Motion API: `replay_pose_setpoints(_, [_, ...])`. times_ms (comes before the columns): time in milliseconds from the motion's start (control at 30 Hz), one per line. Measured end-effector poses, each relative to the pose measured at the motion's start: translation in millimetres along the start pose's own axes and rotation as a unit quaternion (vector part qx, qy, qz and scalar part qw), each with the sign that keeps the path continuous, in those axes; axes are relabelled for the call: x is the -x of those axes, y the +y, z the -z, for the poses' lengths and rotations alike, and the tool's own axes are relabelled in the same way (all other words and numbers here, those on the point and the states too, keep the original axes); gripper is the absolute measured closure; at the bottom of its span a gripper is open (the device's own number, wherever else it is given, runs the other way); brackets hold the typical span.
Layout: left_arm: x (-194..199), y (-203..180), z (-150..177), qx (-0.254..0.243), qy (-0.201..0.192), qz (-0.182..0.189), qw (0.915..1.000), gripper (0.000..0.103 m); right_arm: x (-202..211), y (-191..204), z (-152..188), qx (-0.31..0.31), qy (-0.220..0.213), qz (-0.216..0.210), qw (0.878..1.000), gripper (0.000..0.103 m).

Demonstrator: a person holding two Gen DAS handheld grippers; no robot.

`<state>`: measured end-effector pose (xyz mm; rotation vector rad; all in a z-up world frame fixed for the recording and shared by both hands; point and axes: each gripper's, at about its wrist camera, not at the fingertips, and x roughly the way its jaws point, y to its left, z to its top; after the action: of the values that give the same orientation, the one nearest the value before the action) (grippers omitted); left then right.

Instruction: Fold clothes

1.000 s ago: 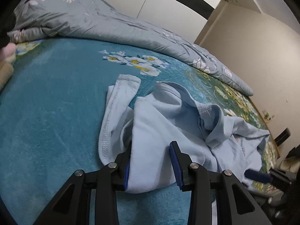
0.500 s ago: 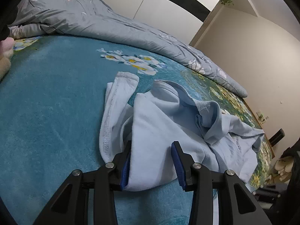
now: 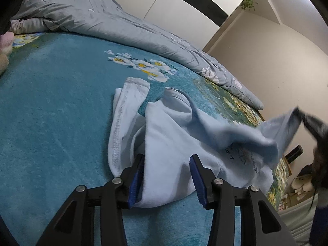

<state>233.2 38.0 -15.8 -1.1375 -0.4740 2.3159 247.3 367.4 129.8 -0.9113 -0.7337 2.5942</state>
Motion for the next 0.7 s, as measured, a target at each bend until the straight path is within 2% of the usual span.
replay_pose_setpoints(133, [-2.3,-1.3,-0.8,-0.006,0.005,-0.002,1.0,0.052,-29.8,-37.3,-21.4,-0.01,0.002,0.067,0.998,0.102])
replay_pose_setpoints(367, [-3.1,0.9,-3.6,0.0,0.011,0.002,0.9999,0.052,-113.6,-115.1,-25.4,-0.081,0.07,0.158,0.982,0.102])
replay_pose_setpoints(467, [-2.4,1.1,-4.5,0.001,0.013,0.002,0.9999,0.052,-157.8,-136.2,0.1,-0.116,0.139,0.167,0.969,0.102])
replay_pose_setpoints(567, [-3.2,1.7,-5.8,0.001,0.016,0.002,0.9999,0.052,-190.4,-146.8,41.5,-0.154,0.205,0.152,0.954,0.102])
replay_pose_setpoints(700, [-4.1,-0.7,-8.7,-0.001,0.023,-0.001,0.9997,0.052,-203.8,-147.8,91.2,-0.187,0.26,0.124,0.939,0.101])
